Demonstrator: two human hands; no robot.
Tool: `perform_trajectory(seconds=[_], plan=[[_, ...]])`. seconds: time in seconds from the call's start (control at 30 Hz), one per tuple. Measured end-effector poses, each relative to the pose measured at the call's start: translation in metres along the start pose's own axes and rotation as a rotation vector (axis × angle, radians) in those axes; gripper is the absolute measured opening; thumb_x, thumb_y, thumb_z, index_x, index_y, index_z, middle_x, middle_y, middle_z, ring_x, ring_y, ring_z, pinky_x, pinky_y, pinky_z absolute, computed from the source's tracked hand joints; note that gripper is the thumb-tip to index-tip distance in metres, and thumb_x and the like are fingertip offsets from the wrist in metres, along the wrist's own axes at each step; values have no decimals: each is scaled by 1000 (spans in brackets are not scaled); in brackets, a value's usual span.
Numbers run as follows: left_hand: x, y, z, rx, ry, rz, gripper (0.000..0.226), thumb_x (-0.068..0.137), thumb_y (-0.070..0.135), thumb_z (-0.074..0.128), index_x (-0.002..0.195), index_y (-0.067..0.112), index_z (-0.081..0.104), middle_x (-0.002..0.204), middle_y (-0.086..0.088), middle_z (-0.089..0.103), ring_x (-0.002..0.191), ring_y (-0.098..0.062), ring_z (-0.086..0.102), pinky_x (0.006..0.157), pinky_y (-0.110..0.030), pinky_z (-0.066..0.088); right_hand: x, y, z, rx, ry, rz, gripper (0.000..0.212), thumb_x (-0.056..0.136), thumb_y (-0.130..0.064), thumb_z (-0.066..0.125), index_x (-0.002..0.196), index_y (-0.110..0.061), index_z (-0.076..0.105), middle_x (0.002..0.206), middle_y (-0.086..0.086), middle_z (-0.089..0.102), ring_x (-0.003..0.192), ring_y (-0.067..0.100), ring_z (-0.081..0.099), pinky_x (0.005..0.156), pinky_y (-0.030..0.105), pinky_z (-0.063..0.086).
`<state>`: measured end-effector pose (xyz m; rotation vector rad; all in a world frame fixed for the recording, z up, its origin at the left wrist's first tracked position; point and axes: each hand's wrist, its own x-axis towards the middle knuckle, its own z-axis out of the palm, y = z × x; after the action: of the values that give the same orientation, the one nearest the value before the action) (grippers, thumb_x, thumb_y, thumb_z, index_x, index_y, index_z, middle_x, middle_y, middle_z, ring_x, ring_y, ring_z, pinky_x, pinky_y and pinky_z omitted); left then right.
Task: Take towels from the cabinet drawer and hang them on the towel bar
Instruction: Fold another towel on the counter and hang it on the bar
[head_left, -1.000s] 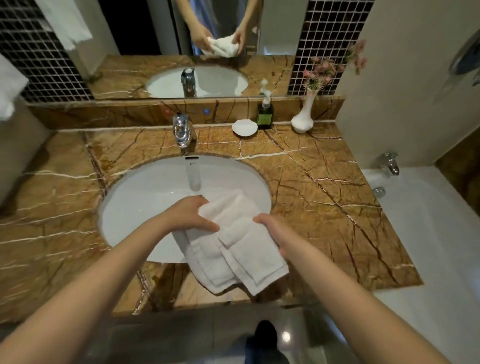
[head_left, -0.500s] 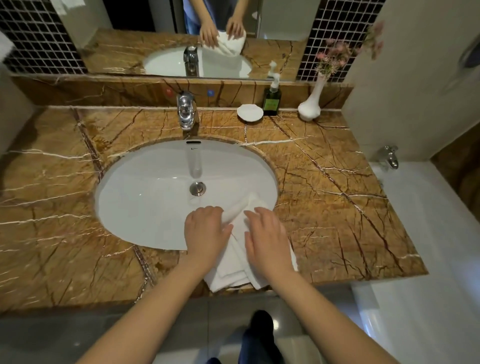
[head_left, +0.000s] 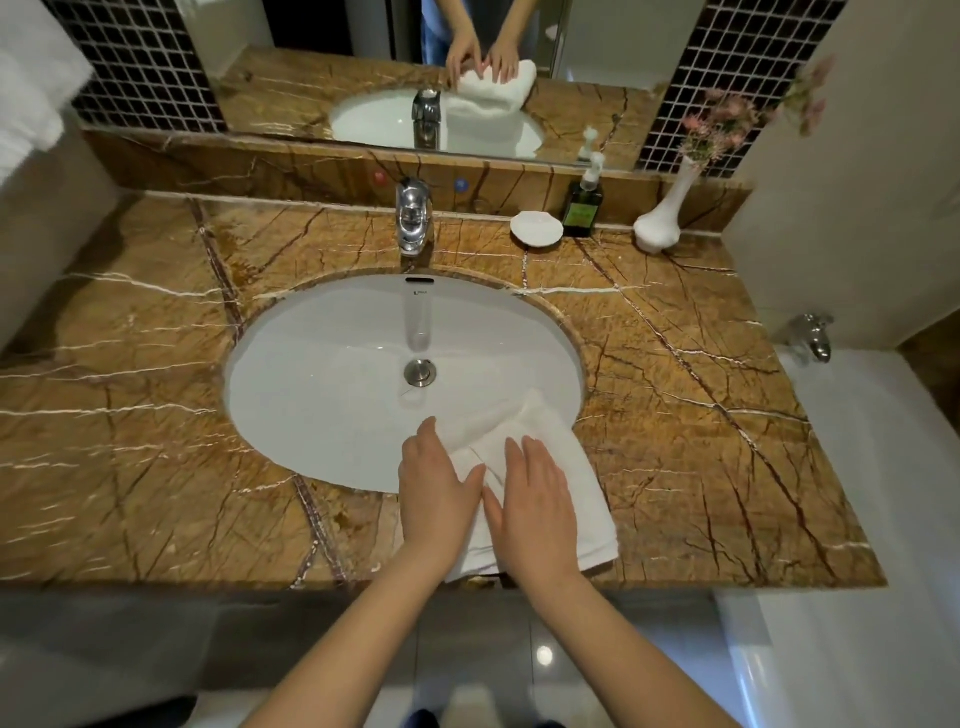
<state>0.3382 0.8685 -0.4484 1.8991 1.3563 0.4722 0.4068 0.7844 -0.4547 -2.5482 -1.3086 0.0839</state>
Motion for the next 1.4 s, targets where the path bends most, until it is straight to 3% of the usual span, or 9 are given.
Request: perform_trajectory(seconds=[0.13,0.33,0.47,0.57,0.93,1.03,1.23,1.33,1.4], plan=[[-4,2,0,-138,-10,-173,84,77,23,76,143,8,26,131,-10,54,118,-26,53,87,-25,42,3,7,-5,46,-103,-11,57,90,-15,61,141,-1,41,143,19,42,132,32,42,109,36,36],[-23,12,7,-67,35,-271,72,71,35,77,130,8,45,121,-12,57,114,-26,51,81,-28,41,16,24,-23,135,-68,-44,24,89,-3,46,107,-7,62,103,9,61,94,26,59,66,29,39],[-39,23,16,75,36,-265,92,70,41,78,142,12,30,133,-13,46,125,-29,40,96,-35,39,31,45,-43,596,-58,166,21,92,-7,47,92,-9,68,76,1,62,67,15,55,53,19,31],[-44,26,22,30,23,-265,91,74,34,78,145,12,25,135,-15,42,123,-28,40,91,-28,38,43,71,-57,903,-76,398,19,95,-9,49,93,3,64,77,15,60,65,19,49,58,28,37],[-55,37,55,-69,-98,-82,72,85,13,66,146,21,30,150,4,35,134,-17,36,97,-20,29,65,208,-84,734,-65,511,22,93,-9,47,93,-20,65,88,0,66,78,18,60,67,33,50],[-59,46,72,-71,-72,-56,71,87,13,65,147,24,29,148,7,36,132,-14,37,96,-17,27,63,232,-81,634,-70,512,20,91,-6,50,85,-22,61,90,2,67,68,7,55,55,23,40],[-62,46,81,-109,-17,-30,69,86,11,64,146,23,31,147,7,38,132,-13,36,99,-17,26,52,224,-69,100,-51,368,55,84,1,55,136,-12,41,129,11,55,113,29,54,88,41,50],[-60,43,79,-124,-35,-32,69,86,12,65,145,23,32,147,8,38,133,-12,36,99,-18,27,44,193,-64,-89,88,142,79,83,-5,60,149,-14,18,152,11,29,140,28,26,111,42,29],[-59,43,77,-124,-46,-39,69,86,12,65,145,24,32,147,9,38,132,-12,37,99,-20,28,40,175,-53,-70,8,-1,68,93,-16,51,151,-18,17,158,9,18,147,26,12,118,43,18]])
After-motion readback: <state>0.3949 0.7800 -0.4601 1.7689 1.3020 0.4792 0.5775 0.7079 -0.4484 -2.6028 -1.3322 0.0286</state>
